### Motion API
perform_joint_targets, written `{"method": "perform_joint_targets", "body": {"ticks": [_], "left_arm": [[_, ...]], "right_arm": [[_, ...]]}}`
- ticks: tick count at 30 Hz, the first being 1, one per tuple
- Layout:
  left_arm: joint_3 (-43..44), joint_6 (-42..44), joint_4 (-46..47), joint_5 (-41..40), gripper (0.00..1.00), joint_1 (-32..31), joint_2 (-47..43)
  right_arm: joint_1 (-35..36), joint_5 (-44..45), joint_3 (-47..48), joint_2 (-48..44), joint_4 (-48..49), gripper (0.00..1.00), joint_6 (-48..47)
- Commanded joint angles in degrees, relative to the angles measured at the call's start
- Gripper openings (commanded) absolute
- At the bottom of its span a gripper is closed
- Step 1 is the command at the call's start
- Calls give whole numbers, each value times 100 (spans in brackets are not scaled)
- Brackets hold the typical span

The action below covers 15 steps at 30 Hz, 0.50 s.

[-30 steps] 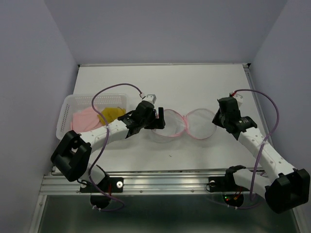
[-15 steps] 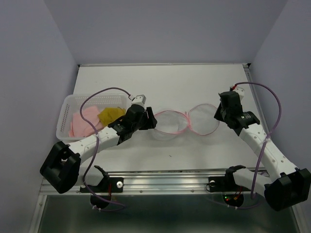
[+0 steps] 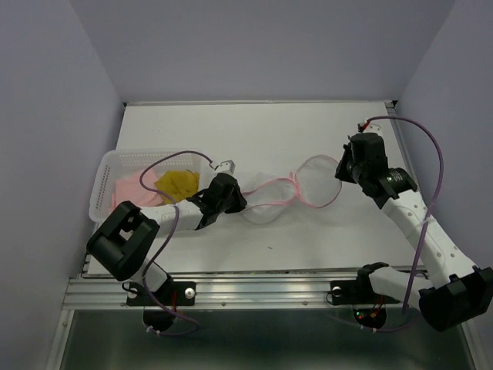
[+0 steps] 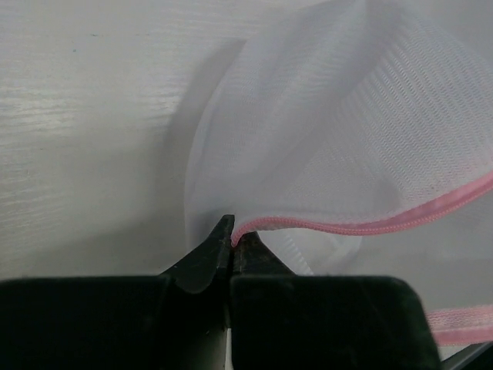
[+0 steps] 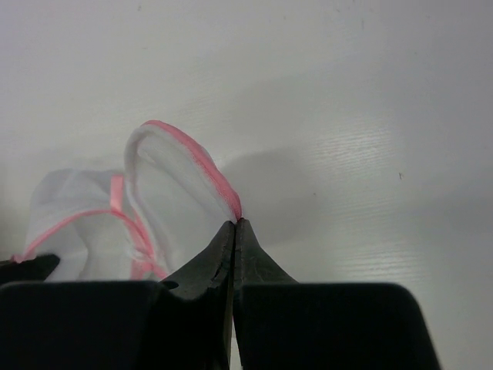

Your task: Unzip the laundry bag and remove the bra

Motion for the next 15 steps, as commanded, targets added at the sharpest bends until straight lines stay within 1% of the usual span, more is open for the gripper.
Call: {"method": "perform_joint_targets", "body": {"ticks": [1, 5, 6, 8, 11, 12, 15], "left_arm": [[-85, -252, 543, -182, 0, -31, 164], [-50, -401, 658, -288, 0, -145, 393], [-24, -462, 693, -314, 0, -198, 480], [12, -498, 728, -315, 0, -242, 568], [29, -560, 755, -341, 0, -330, 665], [47, -577, 772, -349, 0, -347, 683], [47, -621, 772, -385, 0, -418, 709]], "right_arm": [[282, -429, 509, 21, 70, 1, -269], [923, -518, 826, 276, 69, 1, -304], [1273, -552, 931, 415, 113, 1, -278], [1617, -457, 1037, 583, 148, 1, -217], [2048, -421, 1151, 934, 324, 1, -85], [2285, -490, 1152, 1022, 394, 1, -50], [2690, -753, 1108, 1365, 772, 1, 170]]}}
